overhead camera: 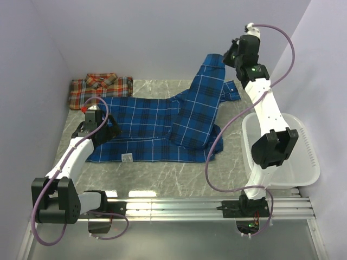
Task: Fold and stack the long sleeve shirts
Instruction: Fold the shirt
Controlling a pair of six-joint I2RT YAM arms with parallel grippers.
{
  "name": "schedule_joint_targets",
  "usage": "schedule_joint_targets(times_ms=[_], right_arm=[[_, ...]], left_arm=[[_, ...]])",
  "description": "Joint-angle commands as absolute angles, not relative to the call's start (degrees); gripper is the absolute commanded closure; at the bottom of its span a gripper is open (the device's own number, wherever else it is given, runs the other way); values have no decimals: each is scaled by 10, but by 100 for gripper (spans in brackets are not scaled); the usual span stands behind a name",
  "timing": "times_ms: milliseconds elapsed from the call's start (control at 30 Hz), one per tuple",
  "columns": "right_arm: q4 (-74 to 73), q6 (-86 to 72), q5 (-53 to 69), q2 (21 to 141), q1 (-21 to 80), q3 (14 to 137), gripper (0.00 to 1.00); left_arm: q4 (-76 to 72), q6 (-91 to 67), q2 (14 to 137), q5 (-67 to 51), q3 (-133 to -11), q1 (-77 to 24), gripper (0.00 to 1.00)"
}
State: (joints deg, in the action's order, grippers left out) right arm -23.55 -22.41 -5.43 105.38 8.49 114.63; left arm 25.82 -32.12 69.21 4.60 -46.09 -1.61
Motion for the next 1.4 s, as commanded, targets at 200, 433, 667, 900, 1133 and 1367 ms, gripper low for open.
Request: schedule_joint_targets(times_ms=[200,433,667,900,1133,1367], right_arm=[[-170,-105,1,1098,147,1252,100],[-128,-26,-18,1087,195,1213,100],[-76,47,-3,1093,221,1215,100],[-94,56,1,1139,244,1254,100],[-83,67,-49,1094,283,1171,100],[-122,17,-124,1062,352,1098,100]], left_arm=[[232,-310,680,25,-458,-18,1],[233,-311,685,24,-459,-18,1],[231,-313,683,21,-456,-18,1],[237,-318,677,38,-455,-18,1],[240,-343,684,41,-460,-15,2],[236,-359,657,22,-450,22,2]])
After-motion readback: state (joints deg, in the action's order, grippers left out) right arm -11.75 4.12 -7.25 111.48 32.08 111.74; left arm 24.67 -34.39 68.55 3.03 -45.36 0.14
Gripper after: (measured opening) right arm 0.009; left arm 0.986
